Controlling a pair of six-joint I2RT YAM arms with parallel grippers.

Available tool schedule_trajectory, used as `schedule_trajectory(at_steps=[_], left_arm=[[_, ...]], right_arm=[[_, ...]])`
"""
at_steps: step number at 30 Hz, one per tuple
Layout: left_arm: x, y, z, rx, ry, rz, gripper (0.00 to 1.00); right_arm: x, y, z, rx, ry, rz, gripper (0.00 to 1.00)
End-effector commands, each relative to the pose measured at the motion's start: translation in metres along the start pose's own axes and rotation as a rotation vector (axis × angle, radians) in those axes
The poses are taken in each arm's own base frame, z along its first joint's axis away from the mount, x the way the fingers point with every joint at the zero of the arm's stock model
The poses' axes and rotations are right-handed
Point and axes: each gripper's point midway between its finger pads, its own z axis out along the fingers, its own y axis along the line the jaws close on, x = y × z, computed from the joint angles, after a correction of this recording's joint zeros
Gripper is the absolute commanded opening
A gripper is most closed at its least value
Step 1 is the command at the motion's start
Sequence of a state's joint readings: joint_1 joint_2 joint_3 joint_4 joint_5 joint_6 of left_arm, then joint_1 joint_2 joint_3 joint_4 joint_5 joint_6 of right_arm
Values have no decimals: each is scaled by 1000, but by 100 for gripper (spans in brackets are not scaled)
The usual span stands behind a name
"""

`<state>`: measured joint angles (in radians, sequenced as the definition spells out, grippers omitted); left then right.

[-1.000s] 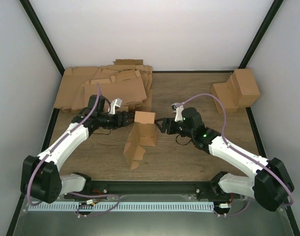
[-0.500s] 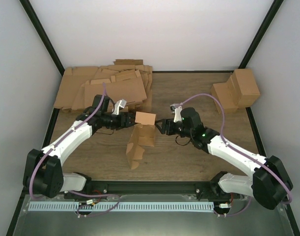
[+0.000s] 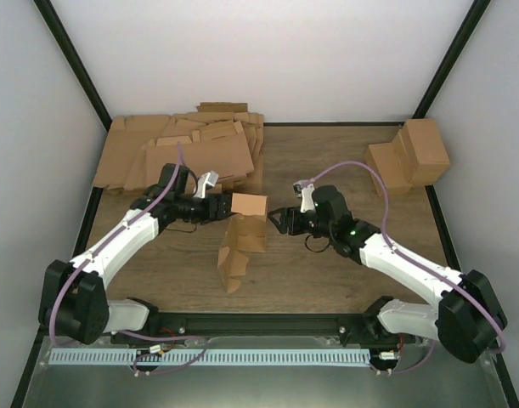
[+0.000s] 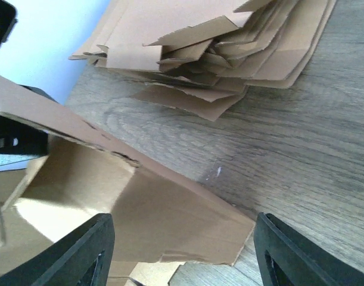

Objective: Fold the paper box

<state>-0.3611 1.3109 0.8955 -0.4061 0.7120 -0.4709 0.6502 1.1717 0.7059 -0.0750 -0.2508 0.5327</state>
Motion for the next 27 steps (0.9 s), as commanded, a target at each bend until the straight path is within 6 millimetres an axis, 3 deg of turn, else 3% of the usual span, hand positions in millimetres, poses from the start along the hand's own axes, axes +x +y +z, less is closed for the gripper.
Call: schedule_trajectory(at_steps=[1,8,15,20,27], left_arm=[[0,-7,-1,20,-6,23,66],[3,-13,1,30,-5,24,66],[5,-14,4,24,1,32,66],[-1,-13,-3,-15,-35,24,66],[-13,-15,-33,-129,-141,40,66]], right_arm=[[-23,25,-11,-85,-54,-28,67],[-27,34,-2,-131,-30,-15,67],[-6,12,15,-62,43,15,62],[-10,12,2,-48,-2,1,61],[-34,23,-32,-18,-96,-103,73]])
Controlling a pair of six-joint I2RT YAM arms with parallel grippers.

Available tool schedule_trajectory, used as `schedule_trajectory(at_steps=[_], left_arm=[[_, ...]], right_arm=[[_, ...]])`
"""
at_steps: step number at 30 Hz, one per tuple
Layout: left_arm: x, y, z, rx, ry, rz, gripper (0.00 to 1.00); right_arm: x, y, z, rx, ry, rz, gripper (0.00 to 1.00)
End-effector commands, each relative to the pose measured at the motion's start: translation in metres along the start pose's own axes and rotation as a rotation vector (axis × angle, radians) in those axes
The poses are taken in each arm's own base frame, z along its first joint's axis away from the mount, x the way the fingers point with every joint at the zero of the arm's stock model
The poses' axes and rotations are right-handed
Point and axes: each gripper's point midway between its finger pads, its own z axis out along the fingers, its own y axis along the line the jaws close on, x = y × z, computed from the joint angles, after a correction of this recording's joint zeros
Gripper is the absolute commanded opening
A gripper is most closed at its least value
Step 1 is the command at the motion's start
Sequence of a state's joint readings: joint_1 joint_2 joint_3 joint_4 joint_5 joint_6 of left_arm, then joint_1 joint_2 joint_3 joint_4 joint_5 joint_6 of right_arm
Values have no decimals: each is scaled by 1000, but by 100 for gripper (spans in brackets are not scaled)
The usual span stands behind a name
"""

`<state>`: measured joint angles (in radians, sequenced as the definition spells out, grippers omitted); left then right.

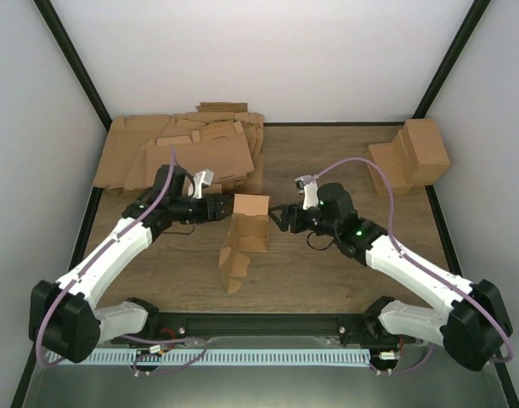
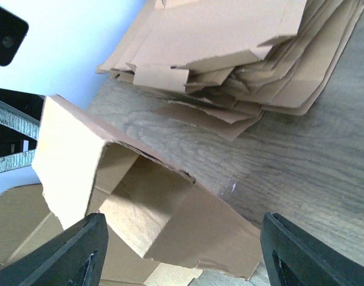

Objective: Fold the paper box

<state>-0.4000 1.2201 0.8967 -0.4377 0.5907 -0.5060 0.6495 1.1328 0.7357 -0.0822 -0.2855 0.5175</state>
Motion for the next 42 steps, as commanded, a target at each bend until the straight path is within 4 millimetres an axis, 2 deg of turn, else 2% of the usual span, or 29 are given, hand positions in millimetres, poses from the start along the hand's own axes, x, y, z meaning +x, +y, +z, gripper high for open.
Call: schedule_trajectory(at_steps=[1,5,9,12,16,19,23,27,30,32,36,39,42], left_arm=[[-14,-3,-22,-81,-74,19,66],[-14,-4,-38,-131,-95,31,67],[-5,-20,-50,-92,-72,67,69],[10,-28,-52,-92,-9,105,73],[19,-32,-57,-136,-2,146,75],[27,-36,-58,-125,6,159,74],[33,-29,-55,-134,20,151,69],[35,-31,-52,-114,28,153,59],[35,-30,-50,-111,32,154,56],[36,-28,-48,-119,37,153,55],[35,-25,-46,-127,35,153,54],[37,-24,-43,-118,39,150,52],[38,-22,-39,-115,45,147,49]], right_arm=[[-21,4,-23,52,-58,-96,74],[-30,15,-34,42,-60,-216,78],[-48,45,-40,-57,-76,-369,83],[-60,62,-30,-113,-30,-459,84],[-66,69,-7,-118,47,-547,82],[-59,71,10,-112,87,-605,80],[-34,77,25,-159,167,-638,76],[-11,86,28,-219,219,-669,69],[-4,84,27,-213,223,-672,61],[-1,80,26,-198,228,-674,60],[3,71,27,-160,245,-679,60],[3,73,26,-168,243,-673,61],[0,84,20,-216,222,-661,77]])
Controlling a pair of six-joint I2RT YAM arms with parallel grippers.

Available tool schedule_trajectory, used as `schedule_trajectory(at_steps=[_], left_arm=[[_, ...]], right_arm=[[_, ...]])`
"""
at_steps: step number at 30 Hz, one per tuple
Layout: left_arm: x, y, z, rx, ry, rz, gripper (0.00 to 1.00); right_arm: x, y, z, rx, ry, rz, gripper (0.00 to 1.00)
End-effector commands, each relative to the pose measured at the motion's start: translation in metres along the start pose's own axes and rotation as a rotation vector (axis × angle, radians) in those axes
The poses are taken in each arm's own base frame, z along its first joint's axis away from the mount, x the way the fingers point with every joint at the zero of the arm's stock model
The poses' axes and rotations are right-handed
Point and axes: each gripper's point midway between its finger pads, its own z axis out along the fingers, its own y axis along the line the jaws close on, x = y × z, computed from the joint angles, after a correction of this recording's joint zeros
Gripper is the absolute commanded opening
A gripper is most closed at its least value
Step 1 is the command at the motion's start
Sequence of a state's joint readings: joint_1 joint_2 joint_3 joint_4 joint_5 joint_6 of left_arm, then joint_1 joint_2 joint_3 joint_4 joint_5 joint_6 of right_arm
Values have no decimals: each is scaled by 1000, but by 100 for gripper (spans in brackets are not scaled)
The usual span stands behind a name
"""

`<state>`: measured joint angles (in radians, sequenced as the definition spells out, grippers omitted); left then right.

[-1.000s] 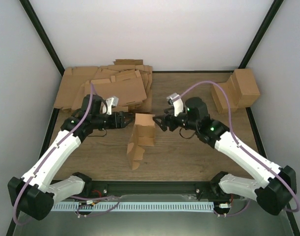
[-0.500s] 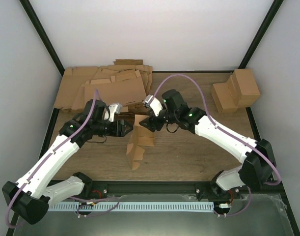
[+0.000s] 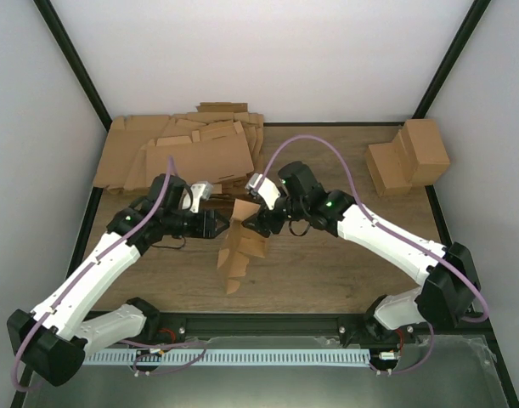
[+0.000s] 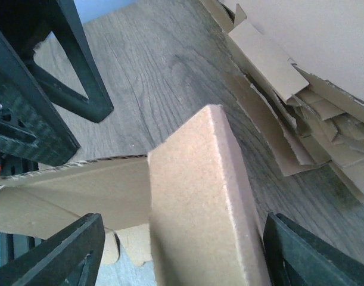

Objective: Fold the paper box

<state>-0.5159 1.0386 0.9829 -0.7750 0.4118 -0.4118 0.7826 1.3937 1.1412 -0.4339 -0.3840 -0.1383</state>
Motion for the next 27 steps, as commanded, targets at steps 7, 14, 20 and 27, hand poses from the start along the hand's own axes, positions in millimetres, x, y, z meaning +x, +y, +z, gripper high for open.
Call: schedule_trajectory(at_steps=[7,14,20,27], left_arm=[[-4,-1,9,21,-8,18,48],[-1,6,17,6,2,10,47],[-1,11,25,-4,9,3,45],[-9,7,17,-5,-37,3,49]], right_arm=[[-24,23,-24,-76,-113,-30,76],[-14,26,-16,-109,-67,-18,56],[-1,24,-12,-101,-46,-1,56],[24,10,4,-42,39,57,53]])
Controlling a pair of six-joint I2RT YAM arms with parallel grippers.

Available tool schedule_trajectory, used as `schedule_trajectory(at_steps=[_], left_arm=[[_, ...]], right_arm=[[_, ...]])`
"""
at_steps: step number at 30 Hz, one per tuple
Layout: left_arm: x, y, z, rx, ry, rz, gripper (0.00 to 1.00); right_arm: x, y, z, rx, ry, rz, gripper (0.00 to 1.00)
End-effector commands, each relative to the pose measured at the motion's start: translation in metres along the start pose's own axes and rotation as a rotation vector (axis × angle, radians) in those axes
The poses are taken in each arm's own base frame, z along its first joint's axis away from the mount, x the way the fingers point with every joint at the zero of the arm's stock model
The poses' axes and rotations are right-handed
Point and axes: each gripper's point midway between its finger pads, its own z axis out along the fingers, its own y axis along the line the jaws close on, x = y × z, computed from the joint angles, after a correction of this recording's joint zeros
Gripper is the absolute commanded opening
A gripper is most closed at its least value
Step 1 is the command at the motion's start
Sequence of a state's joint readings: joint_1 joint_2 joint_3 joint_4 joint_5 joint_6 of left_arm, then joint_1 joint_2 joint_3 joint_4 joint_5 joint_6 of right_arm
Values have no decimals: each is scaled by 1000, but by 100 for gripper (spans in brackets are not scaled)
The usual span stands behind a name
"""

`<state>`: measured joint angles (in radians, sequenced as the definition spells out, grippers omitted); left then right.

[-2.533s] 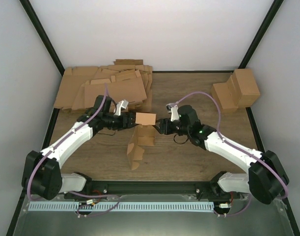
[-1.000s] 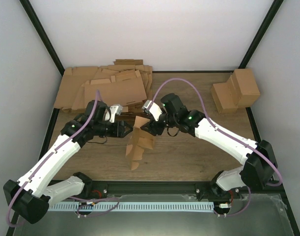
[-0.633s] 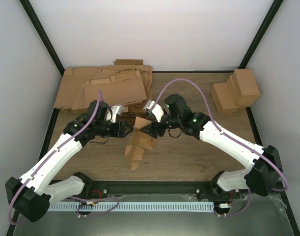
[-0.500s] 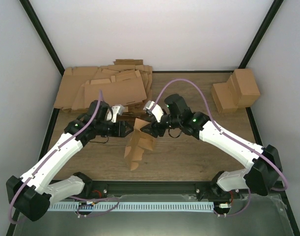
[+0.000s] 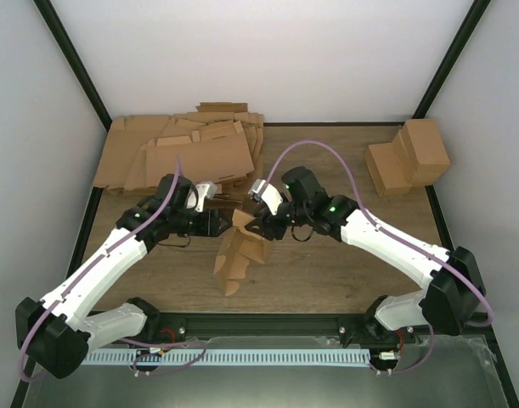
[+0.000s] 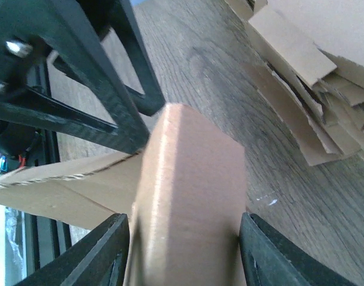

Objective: Fold the paper box

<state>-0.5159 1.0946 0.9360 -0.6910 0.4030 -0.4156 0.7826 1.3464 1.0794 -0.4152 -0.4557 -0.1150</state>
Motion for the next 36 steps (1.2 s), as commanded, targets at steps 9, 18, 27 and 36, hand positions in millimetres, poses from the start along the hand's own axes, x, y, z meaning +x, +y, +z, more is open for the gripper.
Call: schedule_trajectory(at_steps=[9,18,27,36], left_arm=[[-20,-23,-35,46,-131,27,71],[-3,-32,-44,-27,-66,114,84],[-8,-29,-43,-71,-103,105,79],[-12,-32,-48,-67,-115,97,76]], right_arm=[[6,-20,-1,144,34,34,61],[2,-17,-5,301,62,-39,71],[-26,-5,-19,314,1,-78,70],[-27,1,-15,299,32,-93,60]])
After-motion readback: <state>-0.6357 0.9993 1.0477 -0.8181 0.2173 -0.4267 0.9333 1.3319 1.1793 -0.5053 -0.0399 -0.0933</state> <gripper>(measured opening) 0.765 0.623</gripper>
